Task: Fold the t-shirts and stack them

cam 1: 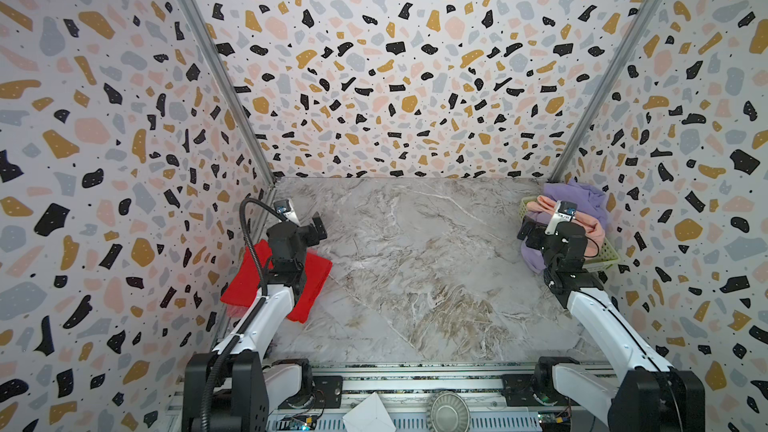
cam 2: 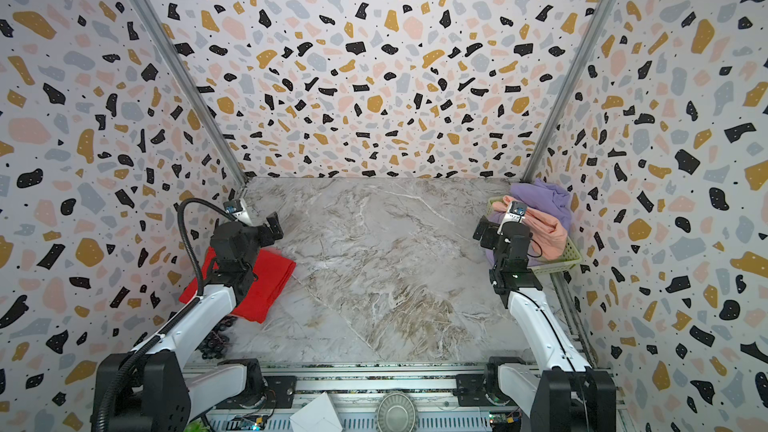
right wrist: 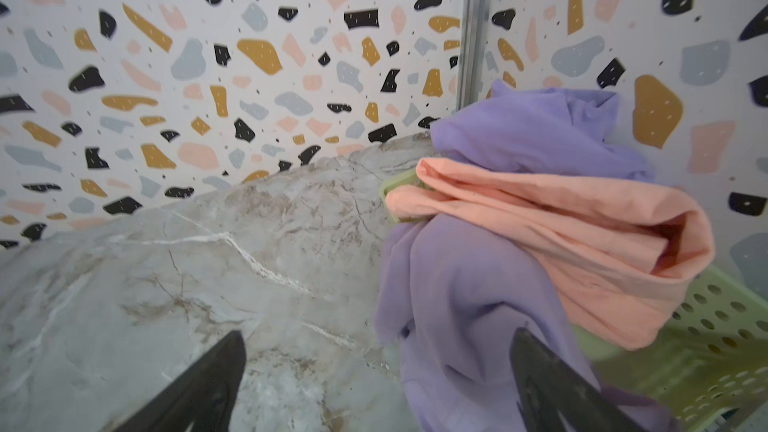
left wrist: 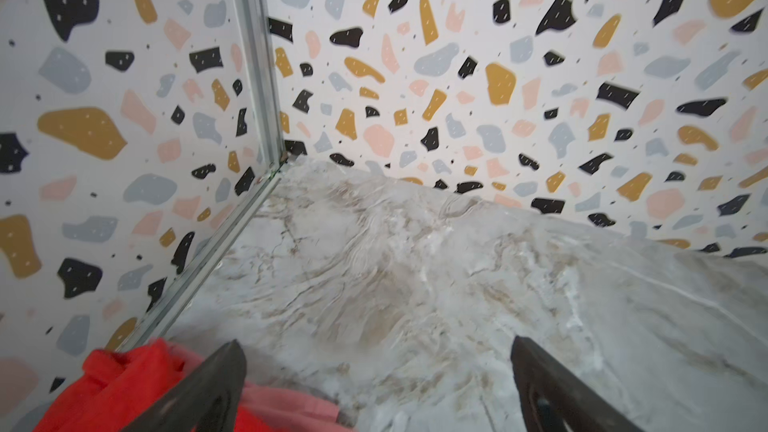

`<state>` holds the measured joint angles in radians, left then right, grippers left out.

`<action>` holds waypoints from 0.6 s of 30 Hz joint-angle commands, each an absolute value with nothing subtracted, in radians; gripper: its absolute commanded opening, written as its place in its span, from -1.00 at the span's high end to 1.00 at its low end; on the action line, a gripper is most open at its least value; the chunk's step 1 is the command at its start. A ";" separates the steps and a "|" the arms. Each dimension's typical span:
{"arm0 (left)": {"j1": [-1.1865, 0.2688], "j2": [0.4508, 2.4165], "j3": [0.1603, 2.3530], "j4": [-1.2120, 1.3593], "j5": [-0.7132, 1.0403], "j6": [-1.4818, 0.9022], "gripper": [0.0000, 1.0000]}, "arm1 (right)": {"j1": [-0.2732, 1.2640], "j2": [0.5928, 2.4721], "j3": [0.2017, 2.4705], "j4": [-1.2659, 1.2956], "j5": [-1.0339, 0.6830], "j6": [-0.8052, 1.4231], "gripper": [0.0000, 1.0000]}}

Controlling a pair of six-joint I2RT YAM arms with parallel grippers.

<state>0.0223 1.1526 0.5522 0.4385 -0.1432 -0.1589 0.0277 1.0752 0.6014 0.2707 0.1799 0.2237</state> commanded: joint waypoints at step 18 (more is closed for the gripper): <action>0.021 1.280 0.134 1.204 -0.366 -0.063 -0.99 | 0.088 1.277 0.118 1.209 0.204 0.048 -0.98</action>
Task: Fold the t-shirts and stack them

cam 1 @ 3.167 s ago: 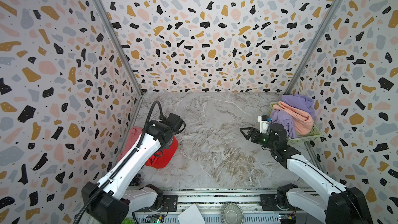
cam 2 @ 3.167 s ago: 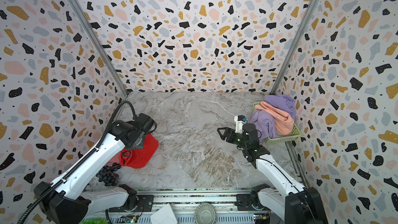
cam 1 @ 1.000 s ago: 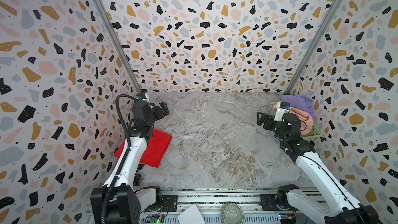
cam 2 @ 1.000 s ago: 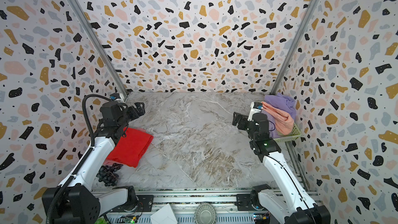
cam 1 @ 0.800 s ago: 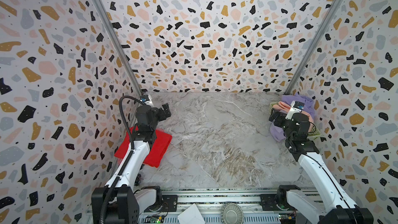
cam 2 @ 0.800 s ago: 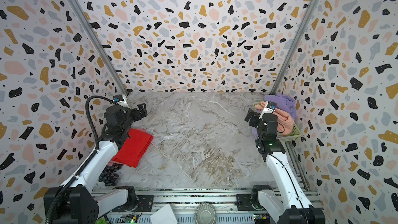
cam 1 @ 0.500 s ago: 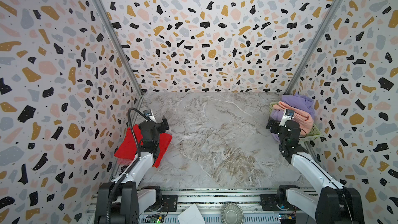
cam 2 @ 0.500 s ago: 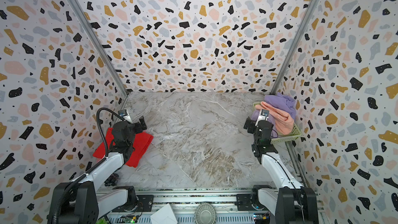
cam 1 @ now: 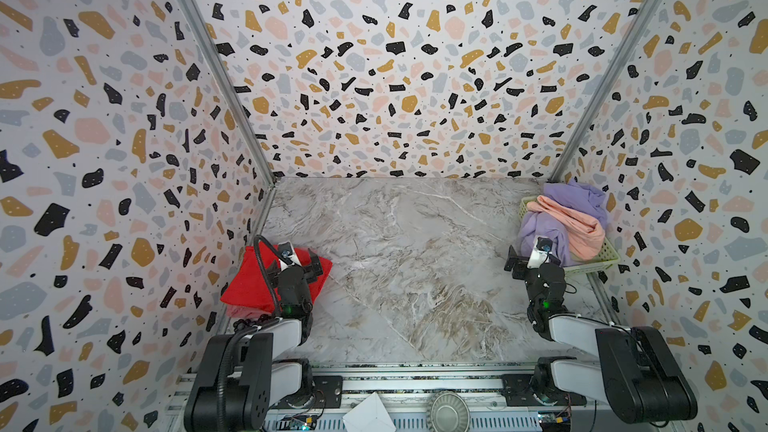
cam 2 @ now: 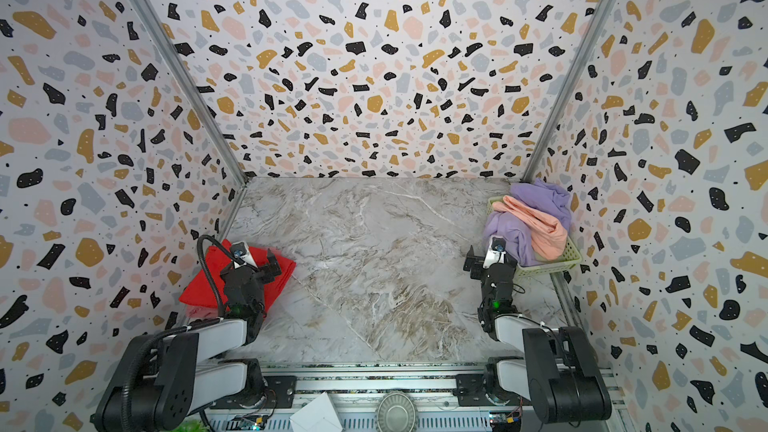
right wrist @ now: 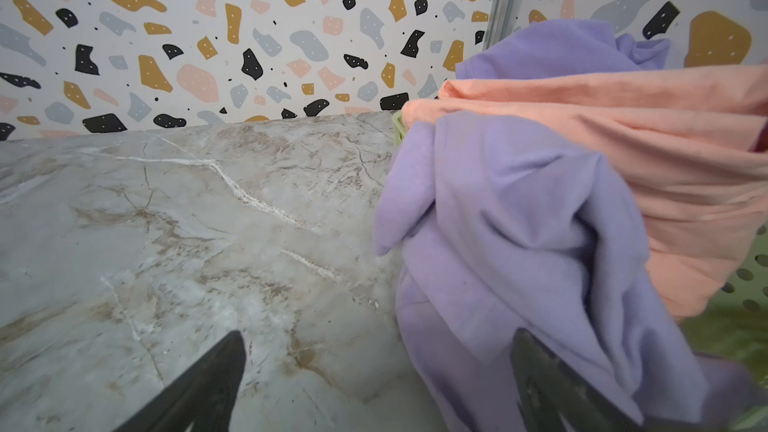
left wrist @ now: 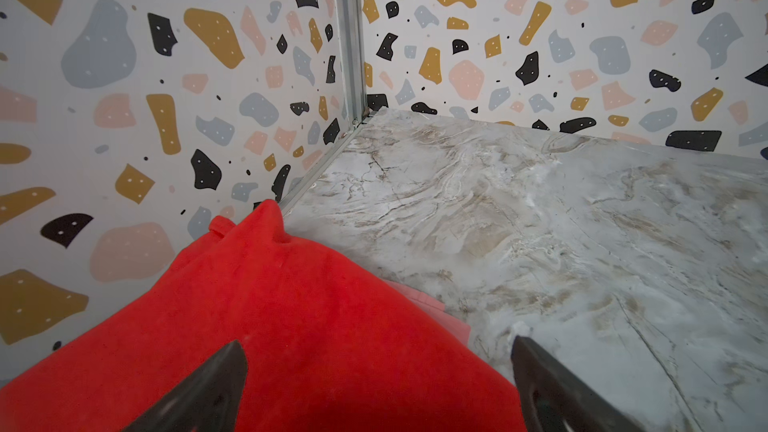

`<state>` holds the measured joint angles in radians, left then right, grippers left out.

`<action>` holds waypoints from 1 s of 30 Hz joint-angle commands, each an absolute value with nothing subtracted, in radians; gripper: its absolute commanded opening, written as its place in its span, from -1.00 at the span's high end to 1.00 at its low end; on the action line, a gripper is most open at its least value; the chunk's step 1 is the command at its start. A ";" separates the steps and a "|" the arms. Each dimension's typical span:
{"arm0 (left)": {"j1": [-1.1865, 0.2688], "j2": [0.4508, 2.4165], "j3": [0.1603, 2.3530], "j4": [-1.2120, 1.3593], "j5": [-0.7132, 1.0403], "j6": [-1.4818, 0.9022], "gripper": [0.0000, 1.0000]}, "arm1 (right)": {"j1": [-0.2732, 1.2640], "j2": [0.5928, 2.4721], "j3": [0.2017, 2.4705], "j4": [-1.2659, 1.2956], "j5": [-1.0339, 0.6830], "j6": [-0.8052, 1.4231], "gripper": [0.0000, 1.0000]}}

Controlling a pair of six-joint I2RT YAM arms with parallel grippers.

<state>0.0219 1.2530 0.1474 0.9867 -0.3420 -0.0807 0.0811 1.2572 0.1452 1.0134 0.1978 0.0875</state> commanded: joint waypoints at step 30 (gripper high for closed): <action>-0.005 1.461 0.212 1.215 -0.406 -0.039 -0.99 | 0.102 1.496 0.199 1.267 0.151 0.000 -0.98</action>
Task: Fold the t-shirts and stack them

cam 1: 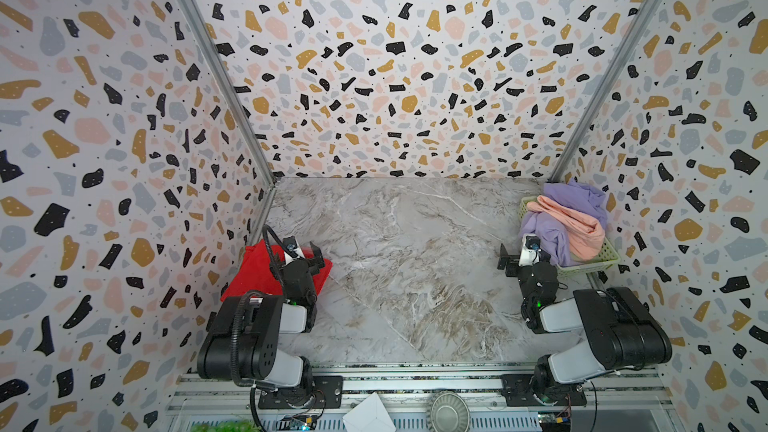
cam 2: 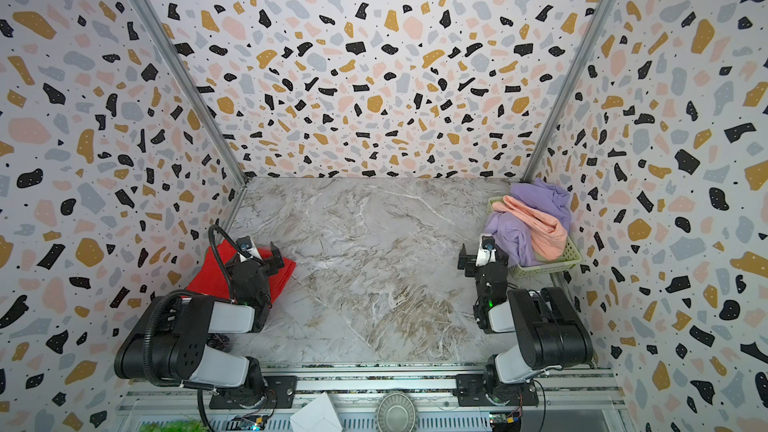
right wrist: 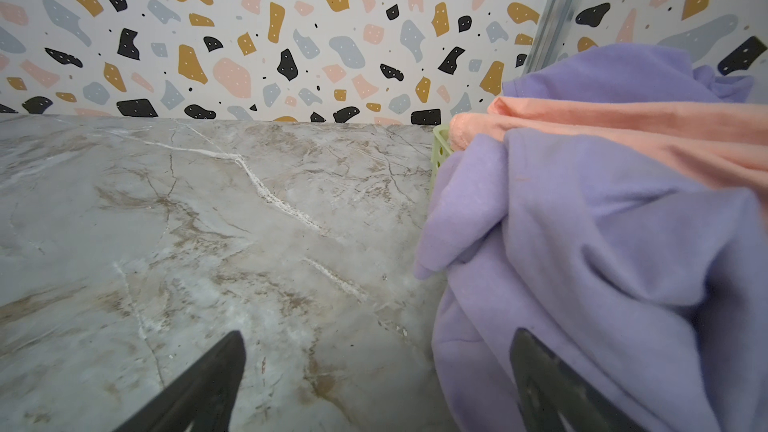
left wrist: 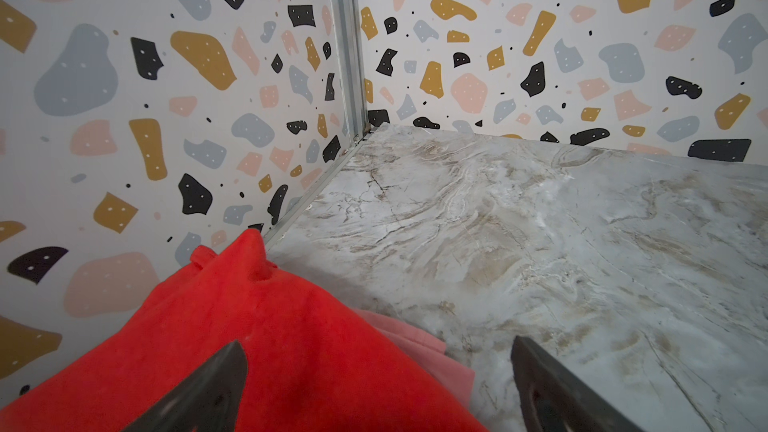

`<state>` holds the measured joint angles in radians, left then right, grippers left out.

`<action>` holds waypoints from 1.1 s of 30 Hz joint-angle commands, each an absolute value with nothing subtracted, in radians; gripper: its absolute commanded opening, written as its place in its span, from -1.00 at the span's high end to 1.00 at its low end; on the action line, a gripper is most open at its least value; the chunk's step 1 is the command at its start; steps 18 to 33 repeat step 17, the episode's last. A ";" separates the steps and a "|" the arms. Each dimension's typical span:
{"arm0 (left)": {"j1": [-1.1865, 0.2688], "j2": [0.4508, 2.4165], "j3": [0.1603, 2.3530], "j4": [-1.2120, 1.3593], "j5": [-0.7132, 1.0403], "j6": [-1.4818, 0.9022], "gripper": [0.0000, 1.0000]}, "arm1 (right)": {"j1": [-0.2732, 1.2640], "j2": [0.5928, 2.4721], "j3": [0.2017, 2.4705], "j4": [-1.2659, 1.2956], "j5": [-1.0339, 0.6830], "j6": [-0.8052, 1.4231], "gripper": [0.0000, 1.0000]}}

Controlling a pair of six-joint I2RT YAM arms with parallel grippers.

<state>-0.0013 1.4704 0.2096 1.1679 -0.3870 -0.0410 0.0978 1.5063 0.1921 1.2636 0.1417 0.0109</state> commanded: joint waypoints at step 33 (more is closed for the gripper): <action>-0.005 1.461 0.212 1.215 -0.405 -0.038 -0.99 | 0.095 1.490 0.200 1.259 0.136 0.001 -0.98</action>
